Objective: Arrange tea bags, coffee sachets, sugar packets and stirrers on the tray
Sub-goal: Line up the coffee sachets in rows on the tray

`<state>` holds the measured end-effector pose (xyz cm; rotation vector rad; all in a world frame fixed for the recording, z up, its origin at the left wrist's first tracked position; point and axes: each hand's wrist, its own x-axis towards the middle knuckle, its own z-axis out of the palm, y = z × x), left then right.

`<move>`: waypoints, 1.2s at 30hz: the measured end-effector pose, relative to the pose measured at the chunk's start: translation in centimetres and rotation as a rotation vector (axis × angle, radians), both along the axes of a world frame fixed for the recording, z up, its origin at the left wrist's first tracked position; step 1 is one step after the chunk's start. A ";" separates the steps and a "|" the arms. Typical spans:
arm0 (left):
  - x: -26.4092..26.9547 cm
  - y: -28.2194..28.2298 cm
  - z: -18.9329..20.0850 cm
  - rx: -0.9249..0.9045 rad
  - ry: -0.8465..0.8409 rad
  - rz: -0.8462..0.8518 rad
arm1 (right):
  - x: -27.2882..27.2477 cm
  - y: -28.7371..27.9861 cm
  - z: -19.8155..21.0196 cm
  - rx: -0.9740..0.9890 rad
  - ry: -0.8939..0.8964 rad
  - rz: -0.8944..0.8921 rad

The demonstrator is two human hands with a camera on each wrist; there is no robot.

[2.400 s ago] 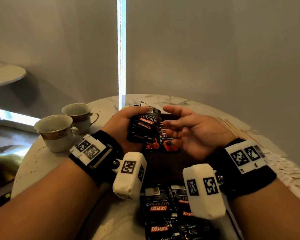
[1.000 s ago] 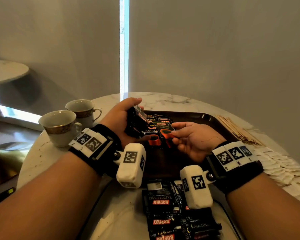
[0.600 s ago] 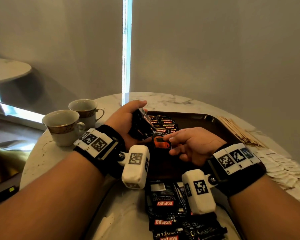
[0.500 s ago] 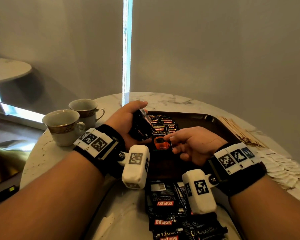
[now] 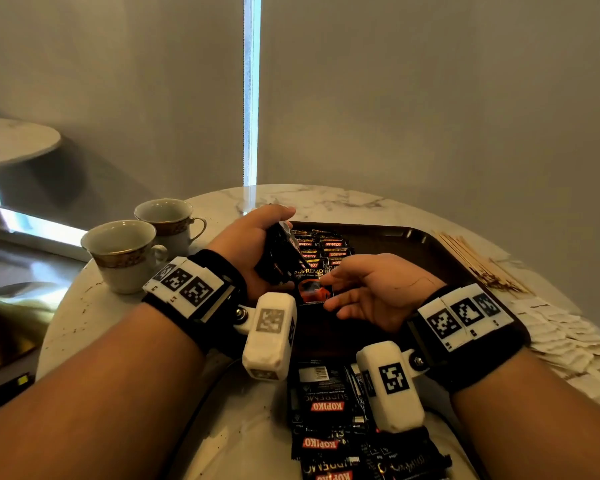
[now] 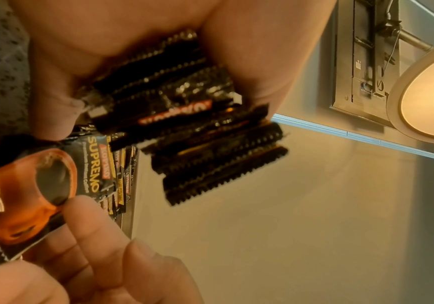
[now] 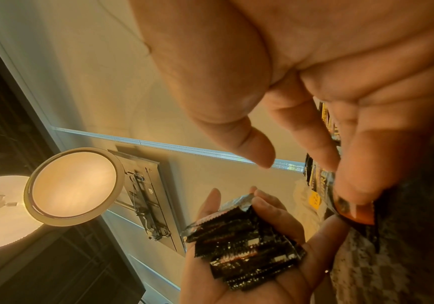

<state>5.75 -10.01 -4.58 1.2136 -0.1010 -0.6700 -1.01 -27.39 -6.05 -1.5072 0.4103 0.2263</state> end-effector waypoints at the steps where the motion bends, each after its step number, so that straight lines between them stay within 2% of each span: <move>1: 0.0 0.0 0.0 -0.008 0.003 -0.005 | 0.0 0.0 0.0 -0.005 -0.003 -0.001; 36: 0.4 -0.5 -0.9 0.004 -0.019 0.001 | -0.2 0.1 0.3 -0.031 -0.058 -0.037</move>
